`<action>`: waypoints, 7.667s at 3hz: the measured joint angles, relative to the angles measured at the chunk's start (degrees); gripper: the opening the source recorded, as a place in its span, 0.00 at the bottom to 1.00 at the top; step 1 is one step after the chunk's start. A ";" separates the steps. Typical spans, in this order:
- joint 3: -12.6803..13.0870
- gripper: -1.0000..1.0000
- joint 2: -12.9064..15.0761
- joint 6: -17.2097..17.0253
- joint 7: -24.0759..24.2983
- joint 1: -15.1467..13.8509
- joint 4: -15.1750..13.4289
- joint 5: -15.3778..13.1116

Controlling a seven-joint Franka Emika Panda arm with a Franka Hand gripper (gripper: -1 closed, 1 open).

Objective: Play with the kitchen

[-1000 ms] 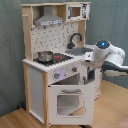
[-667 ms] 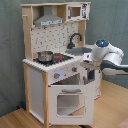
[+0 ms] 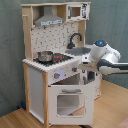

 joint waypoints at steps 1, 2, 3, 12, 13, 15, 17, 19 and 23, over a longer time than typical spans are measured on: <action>1.70 1.00 1.17 2.32 -3.76 -1.21 -0.51 3.79; 4.58 1.00 2.37 4.46 -7.22 -2.54 -0.52 8.42; 7.61 1.00 3.00 6.36 -9.71 -3.70 -0.52 13.07; 17.97 0.00 3.18 -0.74 -27.96 -16.96 5.14 31.26; 18.28 0.00 3.18 -0.76 -22.18 -16.60 5.35 31.26; 18.86 0.00 3.18 -0.90 -11.35 -12.25 6.41 32.08; 19.34 0.00 3.17 -0.69 -0.94 -5.83 6.46 33.03; 19.65 0.00 3.14 1.50 9.55 -1.44 6.75 33.14; 19.15 1.00 2.90 7.08 20.81 -0.21 8.52 31.18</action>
